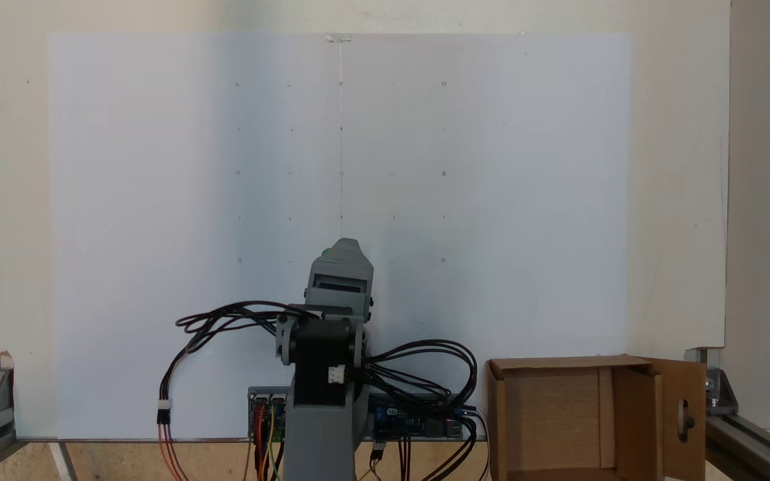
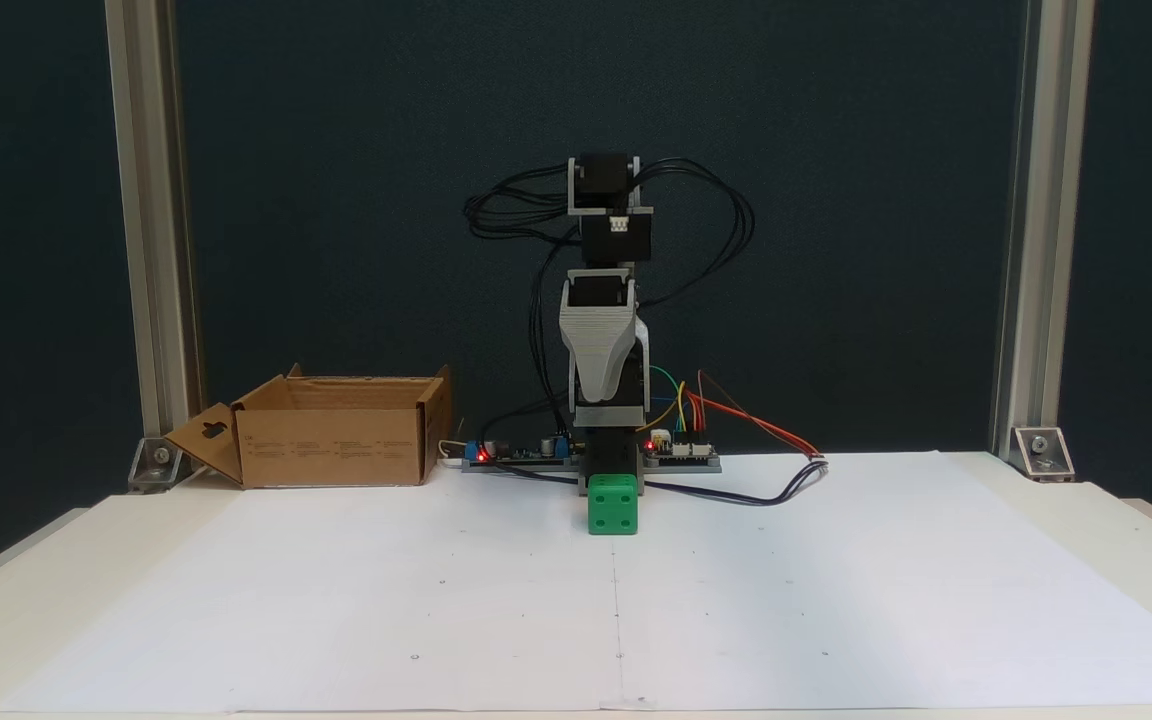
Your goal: Grasp a green dice and put it in the bin.
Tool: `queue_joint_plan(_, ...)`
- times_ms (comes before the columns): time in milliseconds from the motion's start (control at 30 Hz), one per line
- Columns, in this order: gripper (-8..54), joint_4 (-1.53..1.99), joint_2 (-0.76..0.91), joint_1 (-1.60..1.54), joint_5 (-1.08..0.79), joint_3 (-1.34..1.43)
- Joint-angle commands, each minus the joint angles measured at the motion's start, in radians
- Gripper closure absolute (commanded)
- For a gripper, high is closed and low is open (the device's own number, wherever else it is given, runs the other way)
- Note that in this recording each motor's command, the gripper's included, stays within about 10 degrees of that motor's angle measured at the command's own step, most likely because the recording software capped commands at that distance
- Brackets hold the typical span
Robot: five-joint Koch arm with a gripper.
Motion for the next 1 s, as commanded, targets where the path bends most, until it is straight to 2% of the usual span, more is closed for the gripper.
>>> queue_joint_plan(0, -0.3, -0.069, -0.021, -0.015, 0.048, 0.018)
queue_joint_plan(333, -0.4, -0.261, -0.063, -0.029, 0.057, 0.189)
queue_joint_plan(967, -0.4, -0.321, -0.189, -0.061, 0.097, 0.244)
